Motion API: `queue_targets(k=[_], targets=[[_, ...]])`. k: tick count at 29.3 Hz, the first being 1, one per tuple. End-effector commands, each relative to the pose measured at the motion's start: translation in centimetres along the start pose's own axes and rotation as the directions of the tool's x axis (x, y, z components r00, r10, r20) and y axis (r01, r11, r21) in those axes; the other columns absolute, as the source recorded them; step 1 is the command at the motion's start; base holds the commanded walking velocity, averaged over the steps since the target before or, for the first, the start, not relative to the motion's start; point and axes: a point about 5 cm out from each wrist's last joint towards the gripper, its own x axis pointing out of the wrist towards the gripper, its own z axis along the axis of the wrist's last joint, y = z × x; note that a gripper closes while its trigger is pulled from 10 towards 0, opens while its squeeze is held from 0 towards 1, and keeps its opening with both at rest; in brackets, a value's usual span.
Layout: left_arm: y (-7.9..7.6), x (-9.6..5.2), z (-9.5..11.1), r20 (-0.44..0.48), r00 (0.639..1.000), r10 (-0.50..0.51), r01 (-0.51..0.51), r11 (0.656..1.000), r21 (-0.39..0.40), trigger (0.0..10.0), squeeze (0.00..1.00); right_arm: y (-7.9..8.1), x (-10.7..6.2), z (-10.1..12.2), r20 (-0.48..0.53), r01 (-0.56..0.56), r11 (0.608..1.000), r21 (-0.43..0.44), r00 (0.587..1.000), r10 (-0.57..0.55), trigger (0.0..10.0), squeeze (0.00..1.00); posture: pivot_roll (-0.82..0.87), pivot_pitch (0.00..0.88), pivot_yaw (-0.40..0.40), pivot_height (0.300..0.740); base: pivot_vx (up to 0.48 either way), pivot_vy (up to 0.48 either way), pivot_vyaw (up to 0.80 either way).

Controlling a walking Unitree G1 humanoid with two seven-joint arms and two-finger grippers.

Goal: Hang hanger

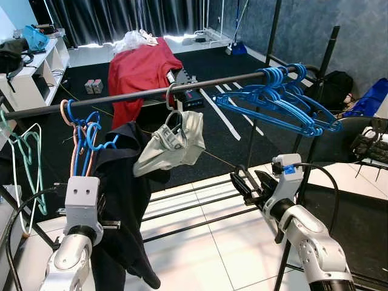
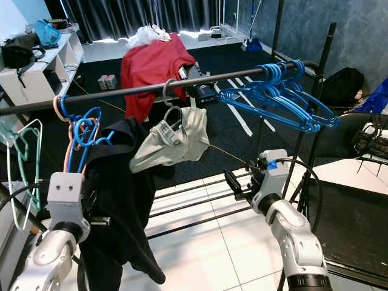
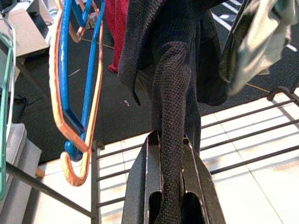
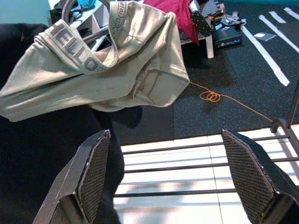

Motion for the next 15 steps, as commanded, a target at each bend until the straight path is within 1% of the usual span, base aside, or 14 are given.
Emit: queue_targets(k=[1, 5, 15], targets=[[-0.11, -0.17, 0.79, 0.035, 0.999, -0.004, 0.005, 1.0, -0.01, 10.0, 0.0, 0.15, 0.08, -0.31, -0.014, -0.008, 1.0, -0.002, 1.0, 0.008, 10.0, 0.0, -0.08, 0.0, 0.033, 0.74, -0.307, 0.0, 0.0], [0.02, 0.06, 0.67, 0.023, 1.0, -0.014, 0.015, 0.999, -0.032, 10.0, 0.0, 0.29, 0.28, -0.2, -0.009, -0.01, 1.0, 0.003, 1.0, 0.01, 10.0, 0.0, -0.07, 0.0, 0.042, 0.74, -0.309, 0.0, 0.0], [0.14, 0.22, 0.89, 0.031, 1.0, 0.003, -0.002, 0.999, -0.039, 10.0, 0.0, 0.16, 0.45, -0.12, -0.011, -0.014, 1.0, -0.002, 1.0, 0.014, 10.0, 0.0, -0.06, 0.0, 0.026, 0.74, -0.318, 0.0, 0.0]])
